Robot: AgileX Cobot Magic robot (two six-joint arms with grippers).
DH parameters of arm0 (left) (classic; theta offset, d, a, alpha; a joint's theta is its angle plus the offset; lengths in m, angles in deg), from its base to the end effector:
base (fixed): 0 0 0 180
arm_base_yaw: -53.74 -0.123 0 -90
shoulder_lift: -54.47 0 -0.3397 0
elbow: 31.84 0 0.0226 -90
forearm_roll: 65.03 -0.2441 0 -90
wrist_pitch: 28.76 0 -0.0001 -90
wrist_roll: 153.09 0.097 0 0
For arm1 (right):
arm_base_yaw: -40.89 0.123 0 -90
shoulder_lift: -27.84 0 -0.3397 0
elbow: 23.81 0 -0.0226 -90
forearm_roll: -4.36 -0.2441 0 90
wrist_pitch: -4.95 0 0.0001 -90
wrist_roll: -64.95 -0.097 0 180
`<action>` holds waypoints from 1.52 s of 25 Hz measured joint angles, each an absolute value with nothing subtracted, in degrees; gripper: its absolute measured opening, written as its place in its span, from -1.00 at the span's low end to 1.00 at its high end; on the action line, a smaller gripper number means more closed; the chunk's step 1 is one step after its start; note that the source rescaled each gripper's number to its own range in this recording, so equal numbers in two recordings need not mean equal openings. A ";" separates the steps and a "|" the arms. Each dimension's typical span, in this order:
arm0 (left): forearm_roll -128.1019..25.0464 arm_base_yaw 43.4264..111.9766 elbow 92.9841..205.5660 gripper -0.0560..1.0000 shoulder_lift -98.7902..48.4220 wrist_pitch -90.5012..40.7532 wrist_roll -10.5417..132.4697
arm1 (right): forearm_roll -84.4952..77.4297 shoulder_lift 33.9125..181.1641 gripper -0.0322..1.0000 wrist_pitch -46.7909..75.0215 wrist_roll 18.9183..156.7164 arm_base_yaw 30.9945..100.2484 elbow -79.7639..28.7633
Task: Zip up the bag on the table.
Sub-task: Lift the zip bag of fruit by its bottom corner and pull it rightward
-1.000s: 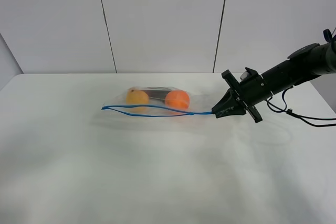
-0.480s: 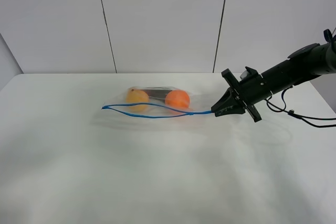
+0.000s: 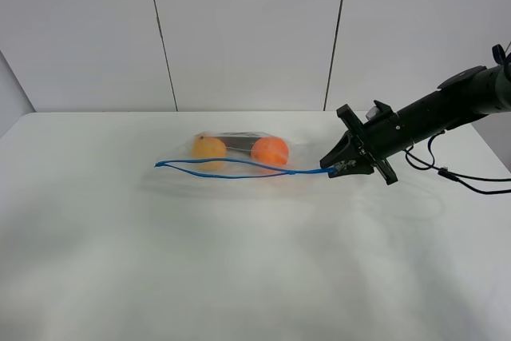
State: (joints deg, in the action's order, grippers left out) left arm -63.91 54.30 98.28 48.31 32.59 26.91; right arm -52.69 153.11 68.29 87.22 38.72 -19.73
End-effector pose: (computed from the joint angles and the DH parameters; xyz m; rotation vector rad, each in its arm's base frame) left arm -0.0618 -0.0011 0.2699 0.0111 2.0488 -0.0295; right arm 0.4054 0.0575 0.1990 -0.3238 -2.8256 -1.2859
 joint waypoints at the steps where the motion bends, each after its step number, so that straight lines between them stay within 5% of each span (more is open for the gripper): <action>1: -63.91 54.30 98.28 1.00 48.31 32.59 26.91 | -52.73 153.11 -0.33 68.29 87.28 38.72 -19.73; 16: -63.91 54.30 98.28 1.00 48.31 32.59 27.22 | -53.77 153.11 -0.31 65.82 87.58 42.17 -19.73; 25: -63.91 54.30 98.28 1.00 48.31 32.59 26.91 | -53.88 153.11 -0.89 65.30 87.11 41.68 -19.73; 38: -63.91 54.30 98.28 1.00 48.31 32.59 26.91 | -62.38 153.11 -0.94 71.93 91.06 41.56 -19.73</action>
State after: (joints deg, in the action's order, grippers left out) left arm -63.91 54.30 98.28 48.31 32.59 26.91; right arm -62.38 153.11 71.93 91.06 41.56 -19.73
